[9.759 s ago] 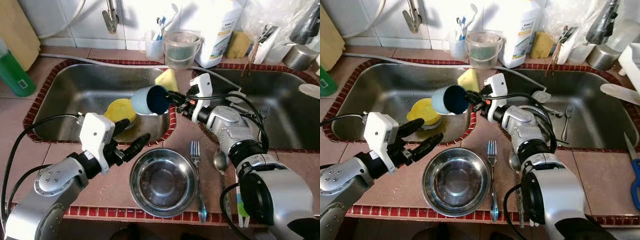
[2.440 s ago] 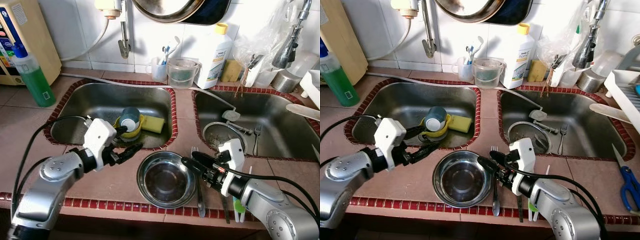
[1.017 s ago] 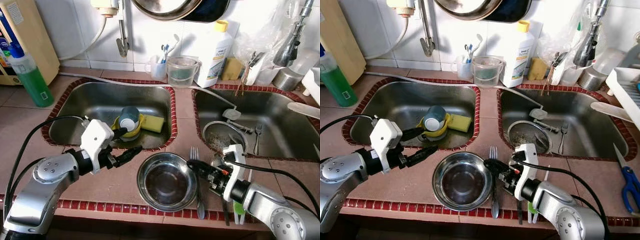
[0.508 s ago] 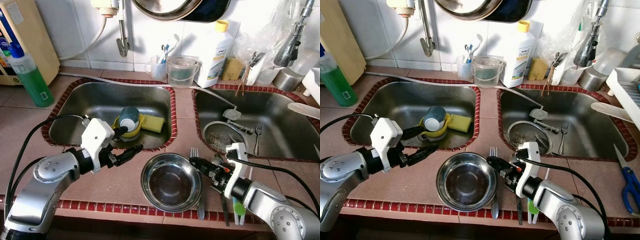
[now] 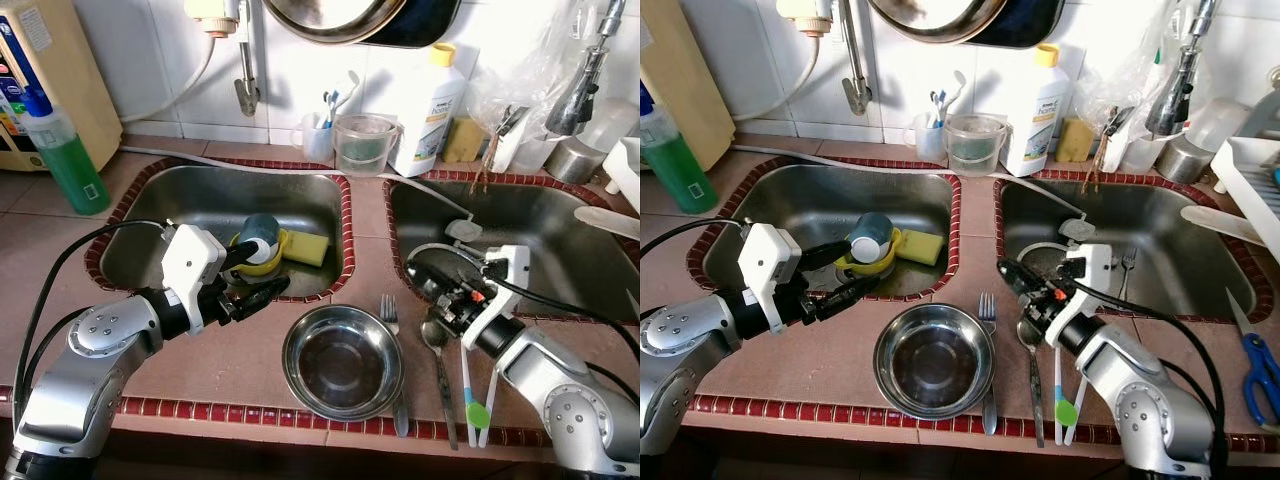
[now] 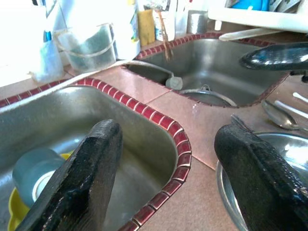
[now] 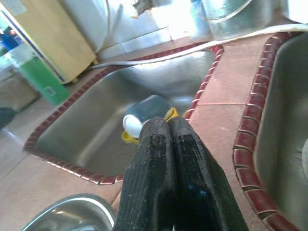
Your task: Kitchen organization
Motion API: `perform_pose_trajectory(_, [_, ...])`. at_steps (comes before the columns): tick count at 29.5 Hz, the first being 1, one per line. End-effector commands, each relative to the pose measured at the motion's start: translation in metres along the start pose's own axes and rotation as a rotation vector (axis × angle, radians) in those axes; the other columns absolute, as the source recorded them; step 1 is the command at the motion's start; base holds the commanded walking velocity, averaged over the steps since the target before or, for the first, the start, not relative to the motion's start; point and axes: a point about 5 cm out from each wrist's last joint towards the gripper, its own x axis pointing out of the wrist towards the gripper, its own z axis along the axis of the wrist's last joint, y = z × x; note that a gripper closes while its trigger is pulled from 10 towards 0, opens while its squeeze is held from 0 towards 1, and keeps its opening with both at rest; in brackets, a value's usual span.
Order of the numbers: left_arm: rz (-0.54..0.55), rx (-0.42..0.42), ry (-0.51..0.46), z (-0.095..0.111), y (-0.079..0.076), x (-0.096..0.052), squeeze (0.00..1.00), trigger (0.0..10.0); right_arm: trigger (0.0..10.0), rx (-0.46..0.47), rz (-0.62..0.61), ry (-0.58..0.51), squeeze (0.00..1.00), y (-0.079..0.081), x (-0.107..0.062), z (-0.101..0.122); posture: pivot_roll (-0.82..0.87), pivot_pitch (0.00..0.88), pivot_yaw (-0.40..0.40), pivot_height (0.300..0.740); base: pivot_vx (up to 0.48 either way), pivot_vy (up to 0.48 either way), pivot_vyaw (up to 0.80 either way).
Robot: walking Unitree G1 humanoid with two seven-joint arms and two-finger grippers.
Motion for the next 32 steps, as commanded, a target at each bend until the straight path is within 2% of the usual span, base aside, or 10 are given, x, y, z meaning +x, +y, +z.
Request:
perform_pose_trajectory(1, [0.001,0.000,-0.006,0.003,0.002,-0.001,0.00,10.0,10.0,-0.011,-0.024,-0.017,0.00,-0.005,-0.002,0.004,-0.04,0.029,0.001,0.740,0.000,0.000,0.00])
perform_pose_trajectory(8, [0.003,-0.004,-0.007,0.003,0.001,0.000,0.00,10.0,10.0,-0.008,-0.015,-0.043,0.00,-0.002,0.000,0.006,-0.04,0.029,0.000,0.740,0.000,0.000,0.00])
perform_pose_trajectory(15, [0.002,-0.007,-0.006,0.002,0.001,0.000,0.00,10.0,10.0,0.012,-0.009,-0.153,0.00,-0.003,-0.002,0.021,-0.04,0.034,0.001,0.740,0.000,0.000,0.00])
perform_pose_trajectory(21, [0.000,-0.010,-0.005,0.002,0.001,0.000,0.00,10.0,10.0,0.023,-0.010,-0.146,0.00,-0.003,-0.002,0.020,-0.04,0.036,0.003,0.740,0.000,0.000,0.00])
perform_pose_trajectory(22, [0.000,-0.009,-0.004,0.002,0.001,0.000,0.00,10.0,10.0,0.026,0.002,-0.140,1.00,-0.002,-0.002,0.018,-0.04,0.036,0.002,0.740,0.000,0.000,0.00])
perform_pose_trajectory(24, [0.002,-0.008,-0.004,0.003,0.001,-0.001,0.00,10.0,10.0,0.014,0.032,-0.116,1.00,0.004,-0.003,0.012,-0.04,0.040,0.005,0.740,0.000,0.000,0.00])
perform_pose_trajectory(28, [0.004,-0.009,-0.005,0.003,0.002,-0.001,0.00,10.0,10.0,0.011,0.034,-0.084,1.00,0.006,-0.003,0.006,-0.04,0.041,0.007,0.740,0.000,0.000,0.00])
perform_pose_trajectory(32, [0.004,-0.010,-0.005,0.003,0.002,0.000,0.00,10.0,10.0,-0.028,0.014,-0.060,1.00,0.004,-0.003,0.000,-0.04,0.045,0.008,0.740,0.000,0.000,0.00])
